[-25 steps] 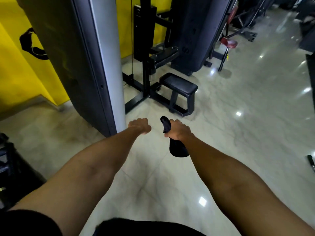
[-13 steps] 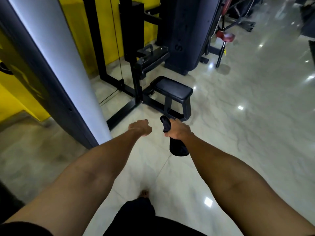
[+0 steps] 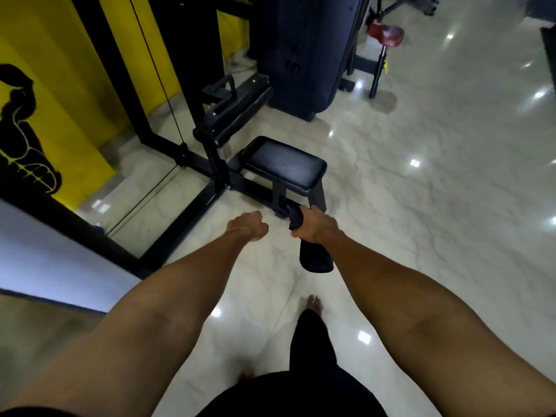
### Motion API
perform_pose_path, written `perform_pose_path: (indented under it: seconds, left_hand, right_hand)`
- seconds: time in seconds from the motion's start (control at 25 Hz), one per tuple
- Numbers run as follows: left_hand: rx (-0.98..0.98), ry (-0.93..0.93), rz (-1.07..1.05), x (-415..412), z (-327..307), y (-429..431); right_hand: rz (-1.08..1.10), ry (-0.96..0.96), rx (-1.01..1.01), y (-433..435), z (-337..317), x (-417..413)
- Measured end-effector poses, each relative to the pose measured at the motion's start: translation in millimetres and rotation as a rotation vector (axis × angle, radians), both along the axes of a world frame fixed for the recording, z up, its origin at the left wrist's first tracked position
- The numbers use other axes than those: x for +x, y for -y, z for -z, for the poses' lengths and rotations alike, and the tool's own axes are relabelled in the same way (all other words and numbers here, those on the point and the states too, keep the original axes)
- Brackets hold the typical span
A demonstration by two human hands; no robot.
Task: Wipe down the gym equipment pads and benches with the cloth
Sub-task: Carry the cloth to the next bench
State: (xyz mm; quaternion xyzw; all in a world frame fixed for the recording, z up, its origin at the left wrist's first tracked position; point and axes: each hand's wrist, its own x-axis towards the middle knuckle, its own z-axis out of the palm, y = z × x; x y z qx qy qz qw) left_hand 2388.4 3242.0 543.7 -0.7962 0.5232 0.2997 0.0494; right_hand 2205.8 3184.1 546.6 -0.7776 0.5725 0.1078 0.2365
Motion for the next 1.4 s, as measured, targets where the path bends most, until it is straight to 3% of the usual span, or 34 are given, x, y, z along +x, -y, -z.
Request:
perform_pose_path:
  seconds: [0.4, 0.88, 1.08, 1.4]
  left_hand:
    - [0.015, -0.056, -0.102, -56.4, 13.4, 194.7]
    - [0.102, -0.023, 0.244, -202.5, 26.7, 484.0]
    - [0.069, -0.035, 0.414, -268.2, -4.6, 621.4]
    - [0.001, -0.013, 0.481, -351.0, -30.1, 803.5]
  right_hand:
    - [-0.092, -0.005, 0.064, 213.4, 17.5, -47.9]
    - [0.183, 0.02, 0.048, 448.4, 17.6, -211.3]
    - [0.322, -0.032, 0.021, 560.5, -9.6, -290.8]
    - [0.444, 0.01, -0.071, 726.6, -32.6, -374.8]
